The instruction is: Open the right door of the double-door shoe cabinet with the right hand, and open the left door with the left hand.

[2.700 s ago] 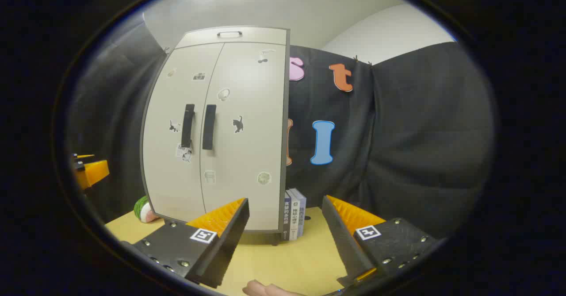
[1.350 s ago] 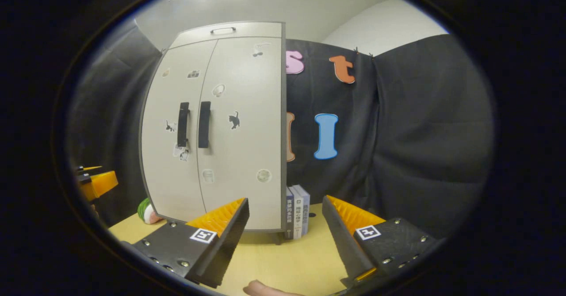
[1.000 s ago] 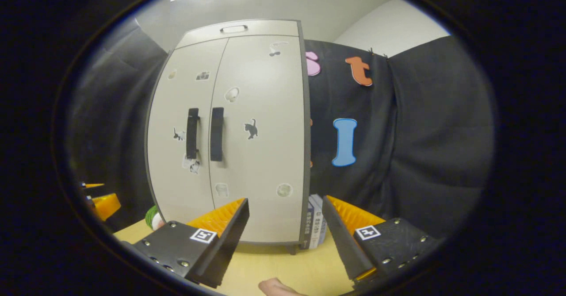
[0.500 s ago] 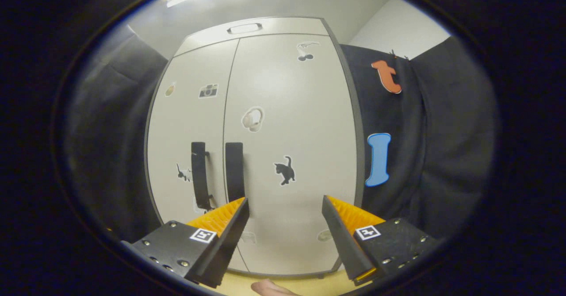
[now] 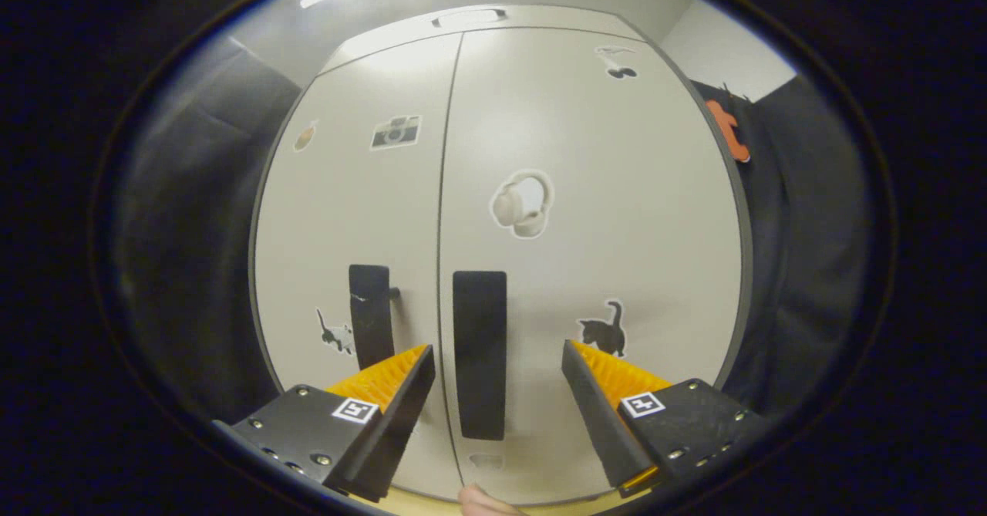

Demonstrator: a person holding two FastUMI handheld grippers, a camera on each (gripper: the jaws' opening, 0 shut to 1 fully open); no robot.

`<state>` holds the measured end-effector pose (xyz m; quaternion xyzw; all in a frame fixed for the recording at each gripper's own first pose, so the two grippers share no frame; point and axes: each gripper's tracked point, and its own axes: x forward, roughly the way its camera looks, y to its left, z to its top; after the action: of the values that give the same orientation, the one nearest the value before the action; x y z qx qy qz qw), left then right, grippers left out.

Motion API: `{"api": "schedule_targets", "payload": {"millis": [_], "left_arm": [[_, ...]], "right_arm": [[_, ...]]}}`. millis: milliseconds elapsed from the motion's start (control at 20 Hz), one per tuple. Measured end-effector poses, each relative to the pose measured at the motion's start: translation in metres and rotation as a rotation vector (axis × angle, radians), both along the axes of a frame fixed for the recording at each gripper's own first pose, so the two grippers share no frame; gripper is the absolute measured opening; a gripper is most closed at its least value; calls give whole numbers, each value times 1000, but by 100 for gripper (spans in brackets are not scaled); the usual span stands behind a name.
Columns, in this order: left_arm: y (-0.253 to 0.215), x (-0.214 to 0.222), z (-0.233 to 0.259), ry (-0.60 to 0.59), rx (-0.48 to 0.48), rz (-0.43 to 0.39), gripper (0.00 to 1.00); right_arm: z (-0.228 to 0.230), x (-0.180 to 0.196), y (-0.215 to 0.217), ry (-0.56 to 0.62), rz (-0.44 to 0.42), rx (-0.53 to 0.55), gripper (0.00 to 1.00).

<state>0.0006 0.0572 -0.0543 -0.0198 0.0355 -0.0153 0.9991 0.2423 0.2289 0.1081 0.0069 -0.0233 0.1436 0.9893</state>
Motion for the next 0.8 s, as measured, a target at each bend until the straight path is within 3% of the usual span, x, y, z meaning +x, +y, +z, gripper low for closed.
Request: {"api": "schedule_targets", "payload": {"millis": [50,100,200,300,450,500,550,650,700,800], "left_arm": [[4,-1,-2,1,0,6,96],[8,-1,-1,1,1,12,96],[15,-2,-3,3,3,27,96],[17,-2,-4,7,0,28,96],[17,-6,-3,5,2,32,96],[18,-6,0,0,4,39,96],[19,-6,0,0,9,47,96],[21,-7,4,-7,12,59,96],[22,-7,6,-10,12,64,96],[23,-5,6,-6,16,68,94]], "right_arm": [[-2,6,0,5,-33,-26,98],[2,1,-3,-8,-63,-26,86],[4,5,-2,0,-89,-25,78],[1,8,1,39,-94,29,55],[3,-2,6,81,-73,103,51],[-2,9,7,87,-95,98,31],[-2,5,8,100,-106,74,26],[-5,6,7,145,-91,105,26],[-3,3,7,155,-69,115,13],[-2,-2,5,147,-30,95,13]]}}
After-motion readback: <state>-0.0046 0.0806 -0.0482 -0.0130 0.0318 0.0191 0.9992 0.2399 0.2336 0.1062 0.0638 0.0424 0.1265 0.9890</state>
